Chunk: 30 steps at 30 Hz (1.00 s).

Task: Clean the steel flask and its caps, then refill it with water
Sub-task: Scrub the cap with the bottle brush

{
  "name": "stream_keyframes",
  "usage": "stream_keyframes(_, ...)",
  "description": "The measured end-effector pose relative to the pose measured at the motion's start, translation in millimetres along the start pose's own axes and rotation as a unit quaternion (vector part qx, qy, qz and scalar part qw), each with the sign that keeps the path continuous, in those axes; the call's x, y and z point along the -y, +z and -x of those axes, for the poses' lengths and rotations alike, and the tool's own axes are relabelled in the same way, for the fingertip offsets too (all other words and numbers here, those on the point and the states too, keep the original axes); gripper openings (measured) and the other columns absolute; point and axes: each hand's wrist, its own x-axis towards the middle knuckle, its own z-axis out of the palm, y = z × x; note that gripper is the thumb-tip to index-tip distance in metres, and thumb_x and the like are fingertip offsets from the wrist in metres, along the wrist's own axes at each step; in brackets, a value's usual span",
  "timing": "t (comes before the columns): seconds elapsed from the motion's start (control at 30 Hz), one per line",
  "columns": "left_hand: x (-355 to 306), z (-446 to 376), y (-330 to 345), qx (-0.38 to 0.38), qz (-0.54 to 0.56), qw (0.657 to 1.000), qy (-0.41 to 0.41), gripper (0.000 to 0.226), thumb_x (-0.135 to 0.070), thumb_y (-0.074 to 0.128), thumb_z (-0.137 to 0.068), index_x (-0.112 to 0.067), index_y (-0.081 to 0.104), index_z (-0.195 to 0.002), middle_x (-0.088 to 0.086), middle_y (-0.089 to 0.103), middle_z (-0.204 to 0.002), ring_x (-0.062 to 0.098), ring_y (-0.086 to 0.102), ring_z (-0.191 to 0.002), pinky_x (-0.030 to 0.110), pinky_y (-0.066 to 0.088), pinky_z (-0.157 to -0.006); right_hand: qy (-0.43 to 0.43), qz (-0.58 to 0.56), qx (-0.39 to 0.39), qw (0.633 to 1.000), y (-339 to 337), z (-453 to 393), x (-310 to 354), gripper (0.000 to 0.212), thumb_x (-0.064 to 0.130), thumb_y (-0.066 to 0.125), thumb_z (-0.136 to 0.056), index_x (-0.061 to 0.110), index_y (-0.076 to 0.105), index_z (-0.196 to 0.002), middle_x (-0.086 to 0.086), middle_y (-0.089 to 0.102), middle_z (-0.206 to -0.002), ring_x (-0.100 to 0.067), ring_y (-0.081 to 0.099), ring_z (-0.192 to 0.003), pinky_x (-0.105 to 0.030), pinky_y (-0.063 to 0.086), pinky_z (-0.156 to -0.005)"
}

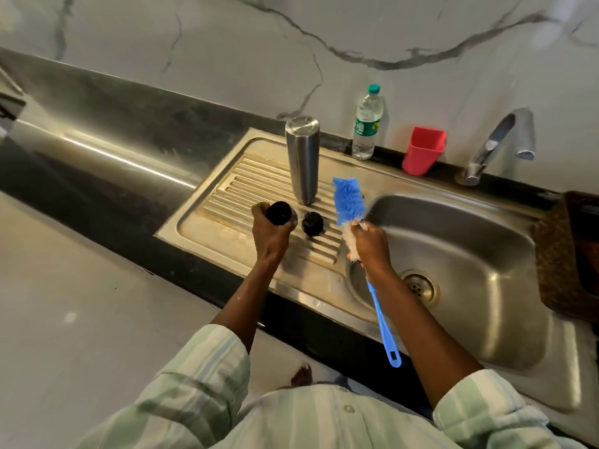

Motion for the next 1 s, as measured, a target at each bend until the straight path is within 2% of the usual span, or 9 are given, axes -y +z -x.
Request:
stream_keyframes(0.07,7,-9,5,0.016,-0.07,0.997,0.041,0.067,-0.011,0.084,-0.072,-0.015,0.044,-0.125,0.011,0.055,-0.119,0.024,0.055,-0.108,0.036,0.054,-0.092,0.004,0.003,-0.007,1.0,6,-2,0,0.014,0.035,0.055,-0.094,0.025,0.065,-0.093,-0.007,0.067,-0.091,-0.031,0.065,-0.088,-0.046,0.055,-0.078)
stream_keyframes(0.27,19,-22,9,0.042,-0.122,0.991,0.025,0.078,-0.007,0.082,-0.073,-0.009,0.042,-0.14,0.016,0.056,-0.129,0.029,0.053,-0.12,0.044,0.047,-0.105,0.016,-0.002,-0.016,1.0,18,-9,-4,0.012,0.036,0.055,-0.094,0.028,0.064,-0.095,-0.009,0.068,-0.097,-0.031,0.067,-0.088,-0.049,0.056,-0.079)
stream_keyframes(0.37,22,-25,8,0.045,-0.122,0.991,0.028,0.079,-0.009,0.082,-0.074,-0.008,0.042,-0.142,0.016,0.055,-0.131,0.029,0.052,-0.122,0.044,0.046,-0.107,0.026,-0.014,-0.014,0.999,19,-10,-5,0.016,0.033,0.055,-0.096,0.02,0.065,-0.099,-0.01,0.067,-0.093,-0.03,0.067,-0.08,-0.042,0.056,-0.068)
stream_keyframes(0.5,23,-26,8,0.046,-0.115,0.991,0.045,0.082,-0.016,0.081,-0.078,-0.015,0.037,-0.147,0.016,0.047,-0.139,0.029,0.044,-0.13,0.041,0.039,-0.112,0.024,-0.022,-0.012,0.999,21,-12,-5,0.01,0.031,0.055,-0.097,0.025,0.063,-0.094,-0.01,0.067,-0.093,-0.027,0.065,-0.077,-0.032,0.053,-0.058)
stream_keyframes(0.67,19,-28,5,0.025,-0.008,0.999,-0.018,0.068,-0.031,0.073,-0.089,-0.029,0.037,-0.146,0.012,0.03,-0.136,0.022,0.041,-0.118,0.03,0.042,-0.098,0.02,-0.016,-0.001,1.0,21,-12,-5,0.013,0.032,0.054,-0.097,0.025,0.063,-0.092,-0.013,0.067,-0.096,-0.03,0.066,-0.082,-0.03,0.05,-0.056)
stream_keyframes(0.73,19,-31,2,0.05,-0.004,0.998,-0.046,0.06,-0.037,0.076,-0.085,-0.023,0.047,-0.135,0.009,0.034,-0.13,0.022,0.047,-0.112,0.028,0.046,-0.092,0.021,-0.015,0.001,1.0,20,-12,-5,0.014,0.032,0.054,-0.097,0.023,0.064,-0.095,-0.013,0.067,-0.096,-0.029,0.066,-0.081,-0.03,0.05,-0.056)
stream_keyframes(0.83,22,-35,1,0.031,0.01,0.997,-0.066,0.072,-0.054,0.085,-0.067,-0.02,0.045,-0.118,0.007,0.055,-0.116,0.021,0.06,-0.101,0.028,0.052,-0.078,0.025,-0.022,0.005,0.999,21,-13,-5,0.018,0.033,0.054,-0.098,0.019,0.065,-0.1,-0.011,0.067,-0.096,-0.029,0.066,-0.084,-0.032,0.052,-0.058)
stream_keyframes(0.93,19,-30,2,-0.002,0.024,0.996,-0.083,0.067,-0.043,0.086,-0.072,-0.017,0.039,-0.112,0.006,0.057,-0.107,0.014,0.059,-0.091,0.021,0.046,-0.07,0.023,-0.02,-0.001,1.0,21,-11,-5,0.016,0.034,0.054,-0.096,0.028,0.063,-0.085,-0.011,0.068,-0.095,-0.032,0.067,-0.088,-0.044,0.056,-0.073)
stream_keyframes(1.0,26,-28,3,-0.006,-0.007,0.998,-0.056,0.062,-0.039,0.086,-0.072,-0.018,0.039,-0.108,0.007,0.056,-0.105,0.02,0.059,-0.092,0.029,0.053,-0.075,0.021,-0.017,-0.002,1.0,20,-9,-5,0.016,0.034,0.054,-0.096,0.03,0.063,-0.083,-0.011,0.069,-0.095,-0.032,0.067,-0.089,-0.047,0.056,-0.078)
